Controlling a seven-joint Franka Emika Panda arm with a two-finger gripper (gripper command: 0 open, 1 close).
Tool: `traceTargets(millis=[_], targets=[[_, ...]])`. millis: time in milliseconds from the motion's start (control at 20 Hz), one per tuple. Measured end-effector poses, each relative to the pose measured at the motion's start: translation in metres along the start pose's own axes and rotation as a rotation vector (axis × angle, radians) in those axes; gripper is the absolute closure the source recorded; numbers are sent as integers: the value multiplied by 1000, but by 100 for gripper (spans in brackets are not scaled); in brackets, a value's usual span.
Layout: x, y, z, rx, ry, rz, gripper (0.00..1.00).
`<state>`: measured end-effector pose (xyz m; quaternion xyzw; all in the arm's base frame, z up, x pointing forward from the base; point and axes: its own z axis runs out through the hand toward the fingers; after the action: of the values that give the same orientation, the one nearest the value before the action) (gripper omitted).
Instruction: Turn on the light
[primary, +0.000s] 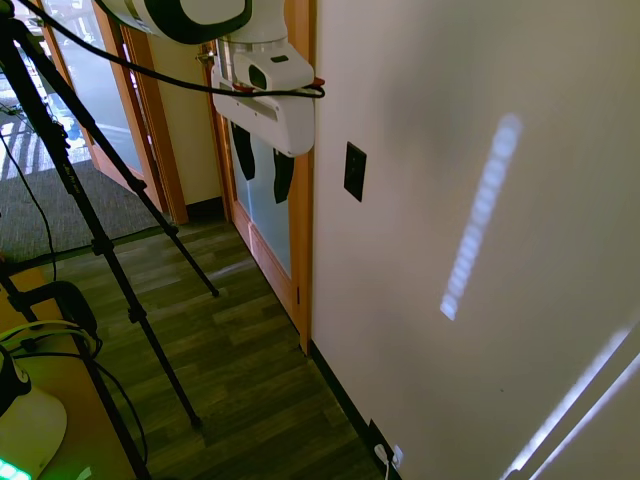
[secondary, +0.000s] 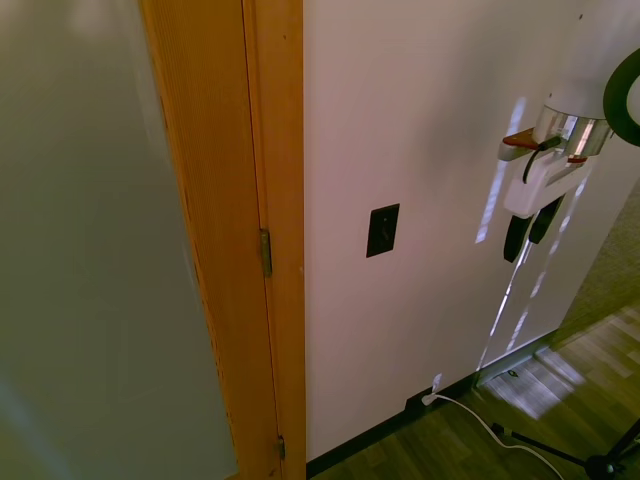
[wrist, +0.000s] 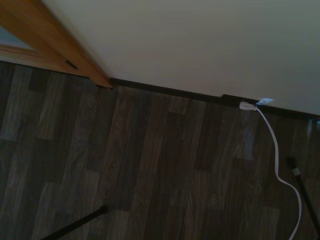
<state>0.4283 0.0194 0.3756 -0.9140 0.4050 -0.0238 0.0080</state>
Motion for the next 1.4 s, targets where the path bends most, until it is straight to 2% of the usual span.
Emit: traceTargets(millis=[150,300,600,950,1000,1400], targets=[[-2,-4,2,4,5,1,0],[-8,-28,7,43,35,24,0],[16,-99,41,147,84,164,0],[56,-148,79,163,180,322,0],[59,-152,83,169,193,336,100],[70,-161,102,235,313,356,100]])
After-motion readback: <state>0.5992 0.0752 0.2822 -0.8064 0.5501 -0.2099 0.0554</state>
